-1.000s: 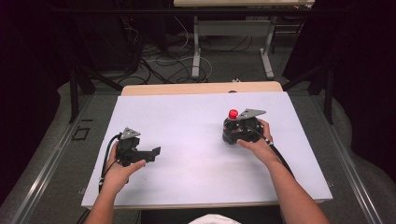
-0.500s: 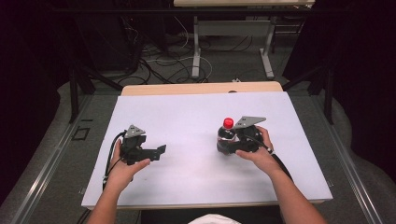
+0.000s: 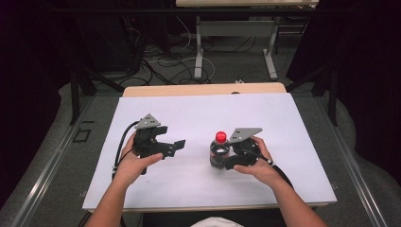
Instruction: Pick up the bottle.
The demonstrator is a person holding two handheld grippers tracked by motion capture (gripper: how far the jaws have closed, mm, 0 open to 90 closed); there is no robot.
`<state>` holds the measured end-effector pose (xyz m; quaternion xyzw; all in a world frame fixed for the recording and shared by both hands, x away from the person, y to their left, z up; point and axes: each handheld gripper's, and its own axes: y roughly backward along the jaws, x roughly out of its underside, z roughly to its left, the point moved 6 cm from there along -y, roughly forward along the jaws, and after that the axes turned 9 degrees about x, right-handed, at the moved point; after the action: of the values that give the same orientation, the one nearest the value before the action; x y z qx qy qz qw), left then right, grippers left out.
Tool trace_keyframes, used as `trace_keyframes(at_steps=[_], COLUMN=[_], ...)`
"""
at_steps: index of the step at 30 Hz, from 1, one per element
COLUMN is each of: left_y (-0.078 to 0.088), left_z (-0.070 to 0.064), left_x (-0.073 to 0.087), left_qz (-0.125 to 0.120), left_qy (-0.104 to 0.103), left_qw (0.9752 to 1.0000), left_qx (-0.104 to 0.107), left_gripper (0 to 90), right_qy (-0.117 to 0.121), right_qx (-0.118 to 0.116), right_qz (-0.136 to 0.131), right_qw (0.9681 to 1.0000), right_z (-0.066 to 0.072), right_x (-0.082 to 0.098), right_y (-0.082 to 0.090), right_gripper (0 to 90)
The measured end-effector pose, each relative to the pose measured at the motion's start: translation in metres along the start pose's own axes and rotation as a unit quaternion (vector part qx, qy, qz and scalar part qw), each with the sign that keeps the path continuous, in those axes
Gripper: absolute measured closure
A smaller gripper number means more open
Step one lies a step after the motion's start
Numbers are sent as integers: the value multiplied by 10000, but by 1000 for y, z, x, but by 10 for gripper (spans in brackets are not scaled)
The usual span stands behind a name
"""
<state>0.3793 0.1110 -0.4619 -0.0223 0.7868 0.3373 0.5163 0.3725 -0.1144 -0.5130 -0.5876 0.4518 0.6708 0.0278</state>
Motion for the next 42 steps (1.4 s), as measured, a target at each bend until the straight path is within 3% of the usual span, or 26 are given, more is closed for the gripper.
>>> trace_keyframes(at_steps=[2,9,15,22,24,26,28,30,31,32,33,34,35,37,38,42], left_y=[-5,-15,-24,-32,-32,-33,-33,-35,-34,-36,-35,-37,-38,-42,-42,-48], left_z=[-7,-26,-42,-53,-55,-56,-58,-61,-62,-63,-64,-66,-67,-69,-69,-70], left_x=[-7,-23,-38,-48,-49,-52,-54,-56,-56,-57,-57,-57,-57,-56,-56,-54], left_qz=[82,208,229,425,588,662,772,782,909,837,936,884,970,946,1082,1203], left_qy=[-158,-405,-479,-637,-645,-609,-712,-699,-634,-666,-699,-656,-700,-758,-827,-825], left_qw=[9998,9983,9966,9930,9912,9911,9891,9889,9878,9886,9870,9878,9853,9850,9823,9807], left_qx=[91,350,633,902,995,982,1036,1050,1093,1059,1100,1105,1216,1226,1287,1306], left_gripper=[132,165,185,229,232,244,264,278,278,291,324,324,355,372,372,406], right_qy=[0,156,195,257,243,240,247,239,239,251,306,306,250,279,279,256], right_qx=[-75,-236,-286,-343,-371,-387,-447,-465,-465,-465,-493,-493,-509,-552,-552,-564], right_qz=[50,125,104,58,87,64,132,95,95,85,45,45,43,64,64,77], right_qw=[10000,9995,9993,9991,9990,9989,9986,9986,9986,9986,9983,9983,9984,9981,9981,9981], right_z=[4,16,22,28,29,30,32,33,33,33,33,33,34,34,34,35], right_x=[1,3,3,2,2,2,2,2,2,2,1,1,1,2,2,3], right_y=[0,-2,-5,-4,-3,-3,-3,-4,-4,-4,-5,-5,-5,-5,-5,-5], right_gripper=[299,299,299,299,299,299,299,299,299,299,299,299,299,299,299,299])
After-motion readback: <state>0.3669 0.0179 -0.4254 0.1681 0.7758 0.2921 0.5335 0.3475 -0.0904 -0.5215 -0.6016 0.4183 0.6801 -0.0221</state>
